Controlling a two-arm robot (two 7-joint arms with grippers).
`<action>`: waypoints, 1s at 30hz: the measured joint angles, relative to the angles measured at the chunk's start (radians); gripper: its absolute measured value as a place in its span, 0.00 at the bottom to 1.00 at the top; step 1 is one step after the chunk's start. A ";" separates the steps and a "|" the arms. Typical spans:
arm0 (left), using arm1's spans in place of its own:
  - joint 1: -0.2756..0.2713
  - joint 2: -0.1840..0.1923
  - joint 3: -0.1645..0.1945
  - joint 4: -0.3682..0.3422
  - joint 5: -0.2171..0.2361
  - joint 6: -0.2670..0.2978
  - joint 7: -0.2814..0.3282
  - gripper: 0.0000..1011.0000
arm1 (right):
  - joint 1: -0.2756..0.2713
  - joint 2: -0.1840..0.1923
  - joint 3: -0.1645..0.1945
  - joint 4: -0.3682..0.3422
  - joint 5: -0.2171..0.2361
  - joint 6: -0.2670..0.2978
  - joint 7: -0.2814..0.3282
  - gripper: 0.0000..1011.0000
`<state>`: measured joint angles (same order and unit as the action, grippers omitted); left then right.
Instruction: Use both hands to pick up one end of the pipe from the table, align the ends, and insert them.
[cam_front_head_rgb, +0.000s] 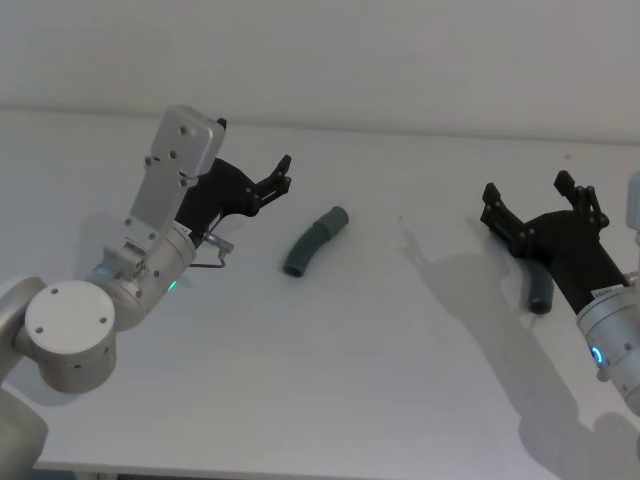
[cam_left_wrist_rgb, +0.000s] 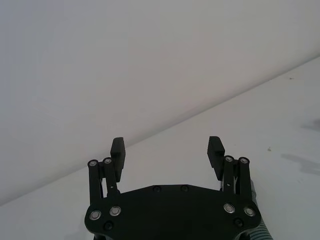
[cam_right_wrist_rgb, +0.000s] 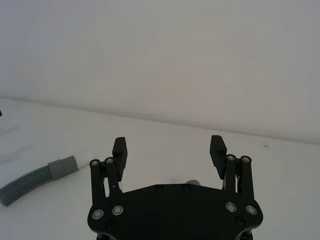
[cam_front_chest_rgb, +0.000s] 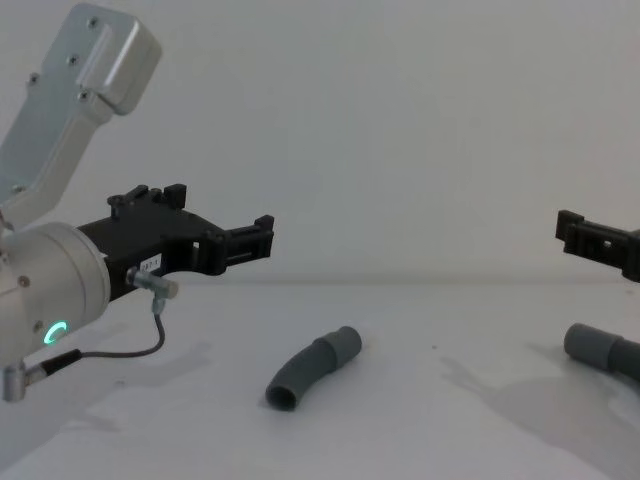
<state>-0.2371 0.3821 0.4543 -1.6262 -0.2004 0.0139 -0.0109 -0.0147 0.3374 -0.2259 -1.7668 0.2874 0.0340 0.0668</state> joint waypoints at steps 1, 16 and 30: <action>0.000 0.000 0.000 0.000 0.000 0.000 0.000 0.99 | 0.000 0.000 0.000 0.000 0.000 0.000 0.000 0.99; 0.000 0.000 0.000 0.000 0.000 0.000 0.000 0.99 | 0.000 0.000 0.000 0.000 0.000 0.000 0.000 0.99; 0.000 0.000 0.000 0.000 0.000 0.000 0.000 0.99 | 0.000 0.000 0.000 0.000 0.000 0.000 0.000 0.99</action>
<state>-0.2371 0.3821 0.4542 -1.6262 -0.2004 0.0139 -0.0109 -0.0146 0.3375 -0.2259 -1.7668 0.2874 0.0340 0.0668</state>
